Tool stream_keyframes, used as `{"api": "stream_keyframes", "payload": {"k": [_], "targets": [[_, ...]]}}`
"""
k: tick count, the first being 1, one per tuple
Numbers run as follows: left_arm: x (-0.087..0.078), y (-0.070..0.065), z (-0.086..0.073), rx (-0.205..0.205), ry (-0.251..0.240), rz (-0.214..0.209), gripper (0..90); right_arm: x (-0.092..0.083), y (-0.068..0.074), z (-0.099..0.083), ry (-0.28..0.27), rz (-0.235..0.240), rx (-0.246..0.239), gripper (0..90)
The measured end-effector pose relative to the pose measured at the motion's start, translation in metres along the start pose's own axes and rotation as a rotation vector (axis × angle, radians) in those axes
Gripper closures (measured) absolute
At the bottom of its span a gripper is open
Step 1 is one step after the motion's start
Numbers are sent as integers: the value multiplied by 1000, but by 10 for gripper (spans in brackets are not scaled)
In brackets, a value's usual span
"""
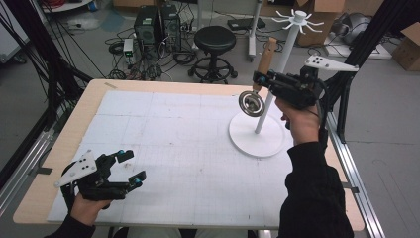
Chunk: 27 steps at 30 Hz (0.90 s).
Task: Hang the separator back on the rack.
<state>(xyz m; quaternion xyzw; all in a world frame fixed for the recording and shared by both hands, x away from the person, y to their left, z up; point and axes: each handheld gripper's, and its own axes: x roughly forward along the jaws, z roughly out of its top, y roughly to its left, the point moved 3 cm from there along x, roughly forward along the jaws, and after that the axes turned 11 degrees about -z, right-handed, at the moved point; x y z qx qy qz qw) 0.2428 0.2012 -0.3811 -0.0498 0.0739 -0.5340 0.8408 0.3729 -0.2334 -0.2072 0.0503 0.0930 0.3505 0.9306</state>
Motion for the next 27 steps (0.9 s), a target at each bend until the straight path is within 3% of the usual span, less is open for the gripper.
{"api": "stream_keyframes", "payload": {"k": [7, 10, 16, 27], "targets": [[-1, 0, 0, -4, -2, -5, 181, 4, -12, 13, -4, -23, 29, 715], [-1, -1, 1, -15, -14, -26, 181, 7, -16, 15, 0, -32, 33, 715], [0, -2, 0, -24, -17, -41, 182, 9, -23, 21, -30, -38, 54, 715], [-1, -1, 0, -31, -20, -35, 183, 6, -36, 19, -21, -99, 77, 715]]}}
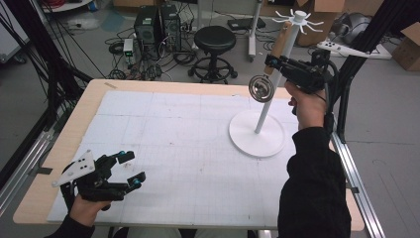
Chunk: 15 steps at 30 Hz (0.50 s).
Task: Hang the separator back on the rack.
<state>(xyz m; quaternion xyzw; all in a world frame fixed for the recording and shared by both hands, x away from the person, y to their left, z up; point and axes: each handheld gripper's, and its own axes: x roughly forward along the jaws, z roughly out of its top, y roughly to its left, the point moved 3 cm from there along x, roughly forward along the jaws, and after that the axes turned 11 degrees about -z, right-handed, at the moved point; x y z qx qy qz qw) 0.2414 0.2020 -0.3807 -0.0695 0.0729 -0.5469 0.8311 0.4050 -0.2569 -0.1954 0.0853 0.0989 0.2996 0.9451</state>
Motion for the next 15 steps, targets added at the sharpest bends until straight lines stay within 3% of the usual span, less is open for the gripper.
{"api": "stream_keyframes", "payload": {"k": [3, 6, 8, 15], "targets": [[0, 0, -1, -3, 0, -3, 183, 0, 0, -4, 6, -32, -20, 714], [0, 1, -1, -8, 0, 4, 183, -4, -2, -11, -30, -50, -19, 704], [-2, 2, 0, -9, -11, 7, 183, -9, -5, -17, -41, -76, -27, 609], [-6, 7, 1, -17, -26, 24, 183, -33, -10, -46, -50, -111, -54, 469]]}}
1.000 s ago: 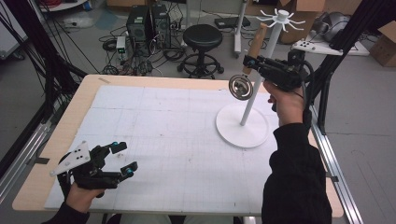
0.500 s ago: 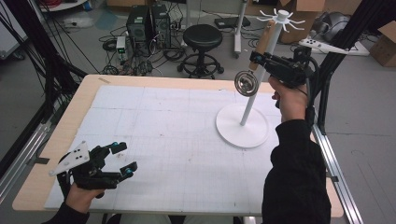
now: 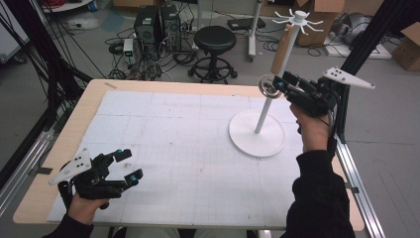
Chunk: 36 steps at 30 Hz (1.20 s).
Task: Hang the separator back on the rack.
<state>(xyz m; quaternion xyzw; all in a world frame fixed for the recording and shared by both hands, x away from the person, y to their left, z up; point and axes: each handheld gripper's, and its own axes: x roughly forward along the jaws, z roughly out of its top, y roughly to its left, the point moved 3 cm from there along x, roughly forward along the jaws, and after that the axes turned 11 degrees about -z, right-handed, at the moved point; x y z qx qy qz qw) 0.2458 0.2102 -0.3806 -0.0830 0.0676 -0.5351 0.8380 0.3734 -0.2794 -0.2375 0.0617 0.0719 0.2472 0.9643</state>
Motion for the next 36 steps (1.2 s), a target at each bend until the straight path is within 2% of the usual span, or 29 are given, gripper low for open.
{"api": "stream_keyframes", "payload": {"k": [3, 5, 6, 10, 12, 16, 19, 22, 29, 32, 36], "targets": [[-1, 2, 0, -3, -4, 6, 183, -15, -2, -17, -6, -36, -35, 396], [0, 3, 0, -2, -1, 9, 183, -25, 0, -30, 17, -54, -66, 356], [0, 4, 0, -3, 2, 10, 182, -31, 2, -39, 22, -61, -93, 340], [1, 6, -1, -2, 7, 20, 181, -51, 10, -69, 33, -77, -139, 264], [2, 6, -1, -4, 0, 25, 181, -63, 14, -89, 49, -84, -142, 232], [1, 9, -1, -5, -3, 35, 181, -80, 19, -123, 80, -94, -106, 201], [0, 10, -2, -9, -7, 43, 181, -90, 23, -150, 109, -123, -125, 186], [-2, 9, -2, -2, -9, 53, 181, -94, 26, -159, 148, -108, -116, 180], [-4, 7, 0, 3, -17, 58, 181, -96, 35, -155, 127, -107, -153, 178], [-4, 7, -1, 5, -14, 61, 181, -98, 36, -154, 125, -103, -148, 178], [-6, 9, -1, 0, -17, 67, 181, -97, 35, -154, 119, -86, -115, 178]]}}
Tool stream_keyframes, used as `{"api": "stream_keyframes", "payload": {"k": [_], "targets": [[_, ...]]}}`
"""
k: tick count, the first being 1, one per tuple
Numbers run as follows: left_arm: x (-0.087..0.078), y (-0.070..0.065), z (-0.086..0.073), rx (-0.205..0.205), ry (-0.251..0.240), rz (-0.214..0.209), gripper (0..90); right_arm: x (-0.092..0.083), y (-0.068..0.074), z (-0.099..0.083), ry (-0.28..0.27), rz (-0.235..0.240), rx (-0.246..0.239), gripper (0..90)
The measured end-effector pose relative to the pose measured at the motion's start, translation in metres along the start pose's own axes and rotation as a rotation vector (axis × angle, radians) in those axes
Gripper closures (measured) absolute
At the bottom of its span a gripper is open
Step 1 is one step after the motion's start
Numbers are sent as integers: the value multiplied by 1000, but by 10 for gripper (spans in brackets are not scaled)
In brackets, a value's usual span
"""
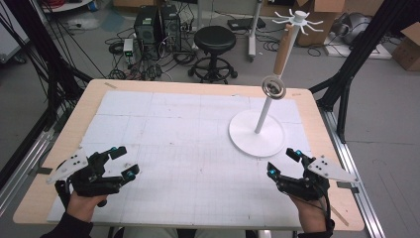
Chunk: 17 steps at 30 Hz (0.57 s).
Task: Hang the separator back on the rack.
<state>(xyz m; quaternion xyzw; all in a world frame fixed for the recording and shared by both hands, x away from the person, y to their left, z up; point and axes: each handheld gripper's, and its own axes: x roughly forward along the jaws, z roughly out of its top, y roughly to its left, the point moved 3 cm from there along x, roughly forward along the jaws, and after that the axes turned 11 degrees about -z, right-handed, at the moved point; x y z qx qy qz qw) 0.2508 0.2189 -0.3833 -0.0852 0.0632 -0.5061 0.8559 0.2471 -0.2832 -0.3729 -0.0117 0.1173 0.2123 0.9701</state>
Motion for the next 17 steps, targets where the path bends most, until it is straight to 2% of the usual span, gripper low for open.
{"api": "stream_keyframes", "payload": {"k": [17], "targets": [[2, 2, -2, -5, 10, 0, 181, 1, 1, -1, 7, 19, 7, 178]]}}
